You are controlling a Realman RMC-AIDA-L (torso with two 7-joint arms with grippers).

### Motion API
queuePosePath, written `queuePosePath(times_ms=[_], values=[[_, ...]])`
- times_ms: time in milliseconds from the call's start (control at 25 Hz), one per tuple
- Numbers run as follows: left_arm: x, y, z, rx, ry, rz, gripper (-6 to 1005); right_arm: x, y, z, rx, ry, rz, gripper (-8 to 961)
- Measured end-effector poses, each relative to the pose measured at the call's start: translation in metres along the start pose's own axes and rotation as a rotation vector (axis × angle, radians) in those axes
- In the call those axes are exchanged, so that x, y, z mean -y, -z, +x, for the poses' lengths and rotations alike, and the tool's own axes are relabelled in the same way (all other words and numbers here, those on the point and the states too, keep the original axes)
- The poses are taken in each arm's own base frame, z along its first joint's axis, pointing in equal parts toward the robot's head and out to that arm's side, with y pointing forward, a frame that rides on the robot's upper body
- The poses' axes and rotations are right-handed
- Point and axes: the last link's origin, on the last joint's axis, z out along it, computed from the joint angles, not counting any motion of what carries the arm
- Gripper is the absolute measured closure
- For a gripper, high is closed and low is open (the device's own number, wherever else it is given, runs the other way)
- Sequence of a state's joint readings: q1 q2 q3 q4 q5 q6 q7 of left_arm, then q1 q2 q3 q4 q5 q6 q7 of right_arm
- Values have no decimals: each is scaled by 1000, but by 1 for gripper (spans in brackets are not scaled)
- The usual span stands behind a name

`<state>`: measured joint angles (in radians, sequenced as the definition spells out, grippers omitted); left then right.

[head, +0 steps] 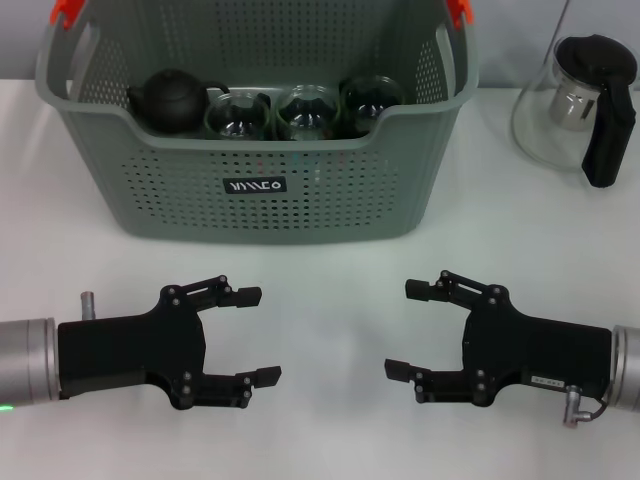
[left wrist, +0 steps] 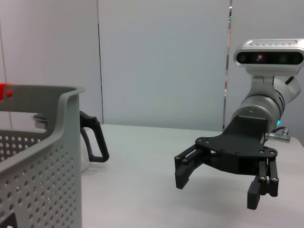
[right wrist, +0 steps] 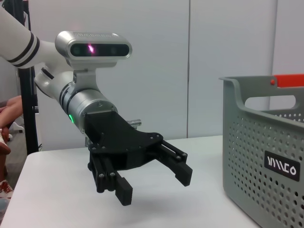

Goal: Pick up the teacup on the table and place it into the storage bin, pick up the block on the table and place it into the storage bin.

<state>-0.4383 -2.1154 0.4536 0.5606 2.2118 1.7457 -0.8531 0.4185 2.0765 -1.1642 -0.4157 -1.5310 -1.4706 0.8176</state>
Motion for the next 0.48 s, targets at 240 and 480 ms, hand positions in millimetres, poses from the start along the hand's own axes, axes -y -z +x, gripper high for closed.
queuePosePath(times_ms=[240,480], values=[[-1,0,-1,-2,3,3,125,0,0,0,0,-1,1,6],[-1,0,-1,-1,4,6,125,1,-1,0,-1,1,2,6]])
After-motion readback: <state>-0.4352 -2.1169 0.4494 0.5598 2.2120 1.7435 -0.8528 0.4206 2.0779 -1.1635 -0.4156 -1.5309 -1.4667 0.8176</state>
